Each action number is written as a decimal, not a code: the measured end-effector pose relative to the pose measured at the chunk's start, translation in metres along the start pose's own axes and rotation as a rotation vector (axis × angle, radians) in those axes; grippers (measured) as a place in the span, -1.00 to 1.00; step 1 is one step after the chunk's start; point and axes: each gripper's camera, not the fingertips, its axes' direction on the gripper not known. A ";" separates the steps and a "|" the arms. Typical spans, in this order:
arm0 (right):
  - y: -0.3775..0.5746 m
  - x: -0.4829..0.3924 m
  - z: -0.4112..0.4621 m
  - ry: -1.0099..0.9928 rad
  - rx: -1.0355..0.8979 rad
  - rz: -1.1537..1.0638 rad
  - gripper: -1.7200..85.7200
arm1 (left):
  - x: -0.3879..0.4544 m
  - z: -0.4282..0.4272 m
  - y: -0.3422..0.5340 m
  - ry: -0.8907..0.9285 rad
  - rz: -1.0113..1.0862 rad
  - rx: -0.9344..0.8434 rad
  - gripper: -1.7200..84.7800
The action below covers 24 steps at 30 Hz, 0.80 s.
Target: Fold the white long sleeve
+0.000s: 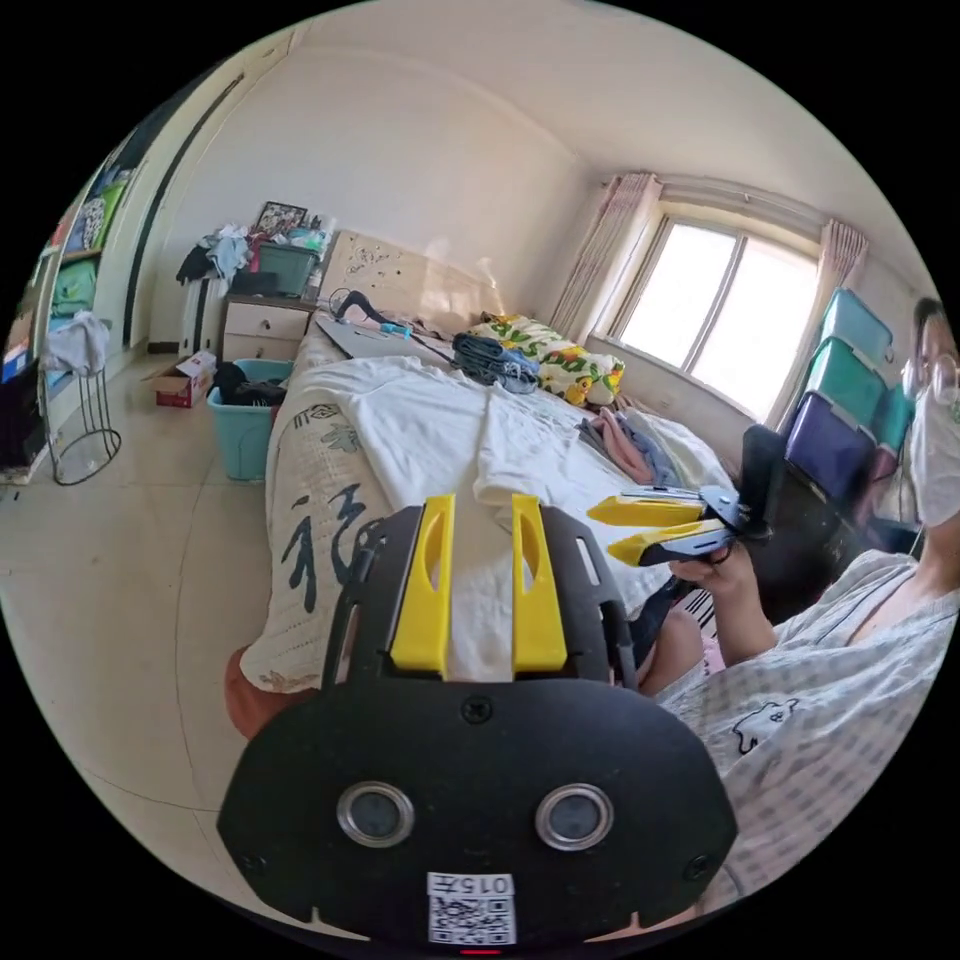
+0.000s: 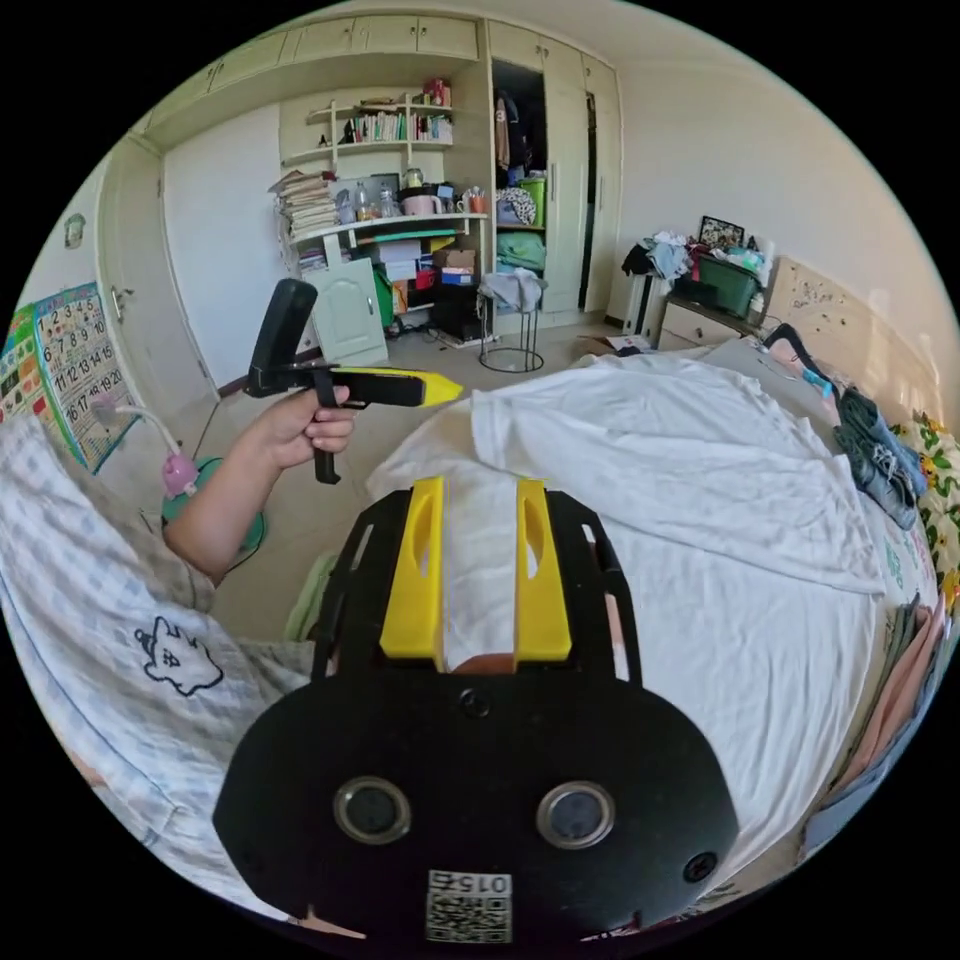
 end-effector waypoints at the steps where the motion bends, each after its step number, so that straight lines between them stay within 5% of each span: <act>1: 0.005 -0.009 0.014 0.044 -0.021 -0.008 -0.71 | 0.002 0.005 0.003 -0.038 0.040 -0.023 -0.76; 13: 0.047 -0.001 0.114 0.375 -0.105 0.026 -0.83 | -0.033 0.047 0.021 0.218 0.037 0.054 -0.90; 18: 0.093 0.007 0.096 0.335 0.032 0.083 -0.88 | -0.050 0.045 0.040 0.290 0.012 0.072 -0.94; 24: 0.131 0.005 0.107 0.266 0.079 0.090 -0.66 | -0.041 0.049 0.056 0.365 0.062 0.118 -0.96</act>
